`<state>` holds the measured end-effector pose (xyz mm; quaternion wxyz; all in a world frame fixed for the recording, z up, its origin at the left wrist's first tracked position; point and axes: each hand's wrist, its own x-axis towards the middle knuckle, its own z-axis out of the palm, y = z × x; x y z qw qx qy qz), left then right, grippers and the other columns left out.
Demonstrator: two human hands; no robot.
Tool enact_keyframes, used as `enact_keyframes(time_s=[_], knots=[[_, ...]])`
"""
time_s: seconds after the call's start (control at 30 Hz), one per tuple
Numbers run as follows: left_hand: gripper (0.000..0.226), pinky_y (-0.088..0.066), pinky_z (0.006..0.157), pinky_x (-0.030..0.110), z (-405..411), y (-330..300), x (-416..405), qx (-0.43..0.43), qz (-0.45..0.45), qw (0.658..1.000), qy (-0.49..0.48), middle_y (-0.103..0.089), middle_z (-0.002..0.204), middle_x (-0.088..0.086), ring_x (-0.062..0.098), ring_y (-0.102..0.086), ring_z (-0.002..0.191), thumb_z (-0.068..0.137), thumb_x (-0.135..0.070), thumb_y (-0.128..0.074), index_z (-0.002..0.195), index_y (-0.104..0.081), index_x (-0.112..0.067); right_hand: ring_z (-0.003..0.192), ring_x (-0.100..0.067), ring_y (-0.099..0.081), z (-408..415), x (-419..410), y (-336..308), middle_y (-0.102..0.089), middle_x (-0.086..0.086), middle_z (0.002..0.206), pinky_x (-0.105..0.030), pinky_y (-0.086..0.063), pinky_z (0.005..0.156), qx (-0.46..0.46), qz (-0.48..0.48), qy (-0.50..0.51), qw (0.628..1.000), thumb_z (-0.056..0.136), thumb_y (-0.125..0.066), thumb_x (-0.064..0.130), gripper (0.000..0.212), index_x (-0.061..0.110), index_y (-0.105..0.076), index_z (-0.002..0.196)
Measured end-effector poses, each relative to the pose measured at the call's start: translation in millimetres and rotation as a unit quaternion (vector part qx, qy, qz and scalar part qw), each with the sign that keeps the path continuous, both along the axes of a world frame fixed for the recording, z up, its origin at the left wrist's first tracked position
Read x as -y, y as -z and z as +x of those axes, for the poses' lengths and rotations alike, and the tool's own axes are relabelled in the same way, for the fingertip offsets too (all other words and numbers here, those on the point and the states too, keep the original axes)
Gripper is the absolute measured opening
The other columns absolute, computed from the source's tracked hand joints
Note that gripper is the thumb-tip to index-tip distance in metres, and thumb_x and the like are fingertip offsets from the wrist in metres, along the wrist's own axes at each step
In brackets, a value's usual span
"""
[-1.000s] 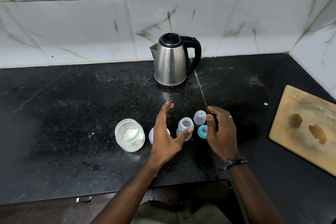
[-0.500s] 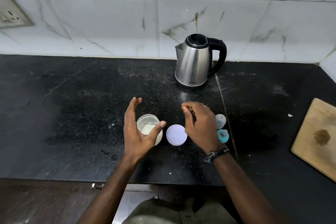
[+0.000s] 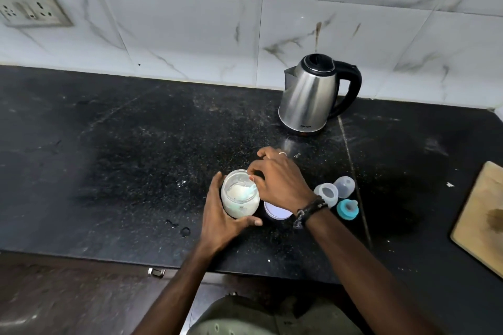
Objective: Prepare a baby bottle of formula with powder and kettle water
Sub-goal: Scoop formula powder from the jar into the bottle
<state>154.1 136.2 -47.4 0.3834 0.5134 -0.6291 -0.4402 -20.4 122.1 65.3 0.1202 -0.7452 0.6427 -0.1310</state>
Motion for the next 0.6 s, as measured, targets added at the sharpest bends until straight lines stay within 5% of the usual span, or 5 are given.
enact_keyframes(time_s=[0.13,0.37,0.6], knots=[[0.108,-0.051,0.107,0.041,-5.5,0.3,0.6,0.005,-0.038,0.999,0.007,-0.061,0.14,-0.005,0.01,-0.06,0.128,0.056,-0.042,-0.1,0.146,-0.047,-0.017,0.125,-0.03,-0.047,13.1,8.9,-8.4,-0.049,-0.006,0.141,-0.042,-0.044,0.102,-0.079,0.031,-0.042,0.996,0.093,-0.062,0.025,0.021,0.027,-0.073,0.111],[0.097,-0.048,0.106,0.031,-5.0,-9.3,5.3,0.047,-0.115,0.992,0.016,-0.055,0.144,-0.007,0.009,-0.055,0.131,0.067,-0.039,-0.095,0.148,-0.044,-0.021,0.121,-0.031,-0.049,25.7,20.6,-8.2,-0.047,-0.009,0.141,-0.045,-0.046,0.097,-0.202,0.053,-0.064,0.976,0.083,-0.07,0.021,0.027,0.025,-0.074,0.11],[0.09,-0.037,0.108,0.016,-0.1,-31.8,15.6,0.088,-0.212,0.973,0.037,-0.057,0.139,0.01,0.019,-0.05,0.128,0.068,-0.051,-0.079,0.144,-0.046,-0.016,0.101,-0.034,-0.065,11.5,23.1,-15.5,-0.052,-0.009,0.136,-0.042,-0.057,0.08,-0.155,0.065,-0.096,0.981,0.081,-0.075,0.018,0.014,0.017,-0.074,0.095]])
